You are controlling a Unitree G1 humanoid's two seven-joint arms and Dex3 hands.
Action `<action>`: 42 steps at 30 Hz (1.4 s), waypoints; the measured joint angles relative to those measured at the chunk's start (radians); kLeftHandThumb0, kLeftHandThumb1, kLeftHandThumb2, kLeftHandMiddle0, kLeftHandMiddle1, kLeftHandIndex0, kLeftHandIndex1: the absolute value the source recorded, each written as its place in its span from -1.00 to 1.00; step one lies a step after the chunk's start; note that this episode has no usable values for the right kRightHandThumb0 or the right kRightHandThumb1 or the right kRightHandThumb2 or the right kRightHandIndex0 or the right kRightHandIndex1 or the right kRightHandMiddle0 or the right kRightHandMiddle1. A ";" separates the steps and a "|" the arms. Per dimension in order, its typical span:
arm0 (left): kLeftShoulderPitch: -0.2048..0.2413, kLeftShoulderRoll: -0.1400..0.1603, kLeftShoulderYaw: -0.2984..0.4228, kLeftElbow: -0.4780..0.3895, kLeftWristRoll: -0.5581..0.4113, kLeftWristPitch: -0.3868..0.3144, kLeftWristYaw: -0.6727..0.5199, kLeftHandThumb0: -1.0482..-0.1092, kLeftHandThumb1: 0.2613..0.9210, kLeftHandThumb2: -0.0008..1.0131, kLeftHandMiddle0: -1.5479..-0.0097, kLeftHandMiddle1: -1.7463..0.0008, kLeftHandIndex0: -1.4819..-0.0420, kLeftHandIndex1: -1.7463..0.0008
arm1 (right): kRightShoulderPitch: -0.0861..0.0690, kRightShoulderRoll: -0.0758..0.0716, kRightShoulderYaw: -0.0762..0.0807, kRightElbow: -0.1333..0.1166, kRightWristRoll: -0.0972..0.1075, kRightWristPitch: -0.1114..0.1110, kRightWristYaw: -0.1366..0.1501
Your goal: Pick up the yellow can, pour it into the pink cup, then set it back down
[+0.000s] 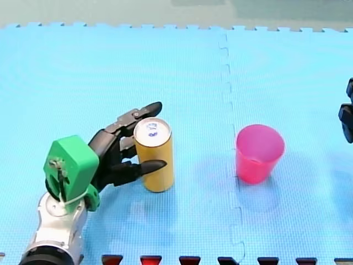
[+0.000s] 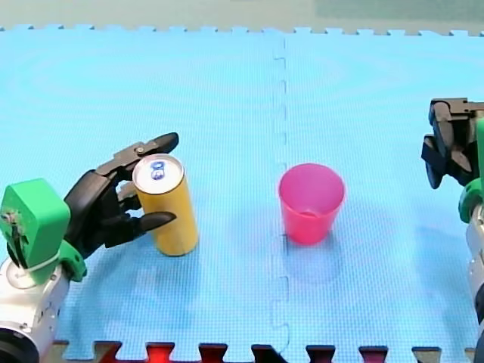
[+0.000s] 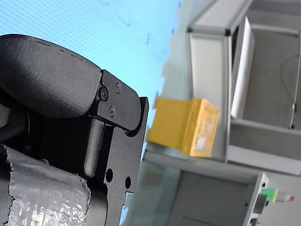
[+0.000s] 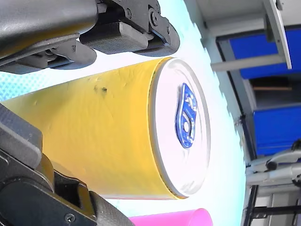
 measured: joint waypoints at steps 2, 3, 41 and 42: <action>-0.003 -0.004 0.001 0.012 -0.002 -0.004 -0.007 -0.83 0.32 -0.99 0.46 0.99 0.51 0.99 | 0.001 -0.001 0.000 0.000 0.000 0.000 0.000; -0.004 -0.005 0.002 0.017 -0.003 -0.006 -0.010 -0.82 0.32 -0.99 0.46 0.99 0.51 1.00 | 0.001 -0.001 0.000 0.000 0.000 0.000 0.000; -0.023 -0.074 0.032 0.108 0.024 -0.054 0.111 0.32 0.37 -0.99 -0.20 0.88 -0.14 0.92 | 0.013 -0.007 0.005 0.000 -0.005 -0.014 -0.002; -0.023 -0.080 0.032 0.108 0.030 -0.053 0.146 0.39 0.39 -0.99 -0.33 0.85 -0.29 0.92 | 0.013 -0.007 0.005 0.000 -0.005 -0.014 -0.001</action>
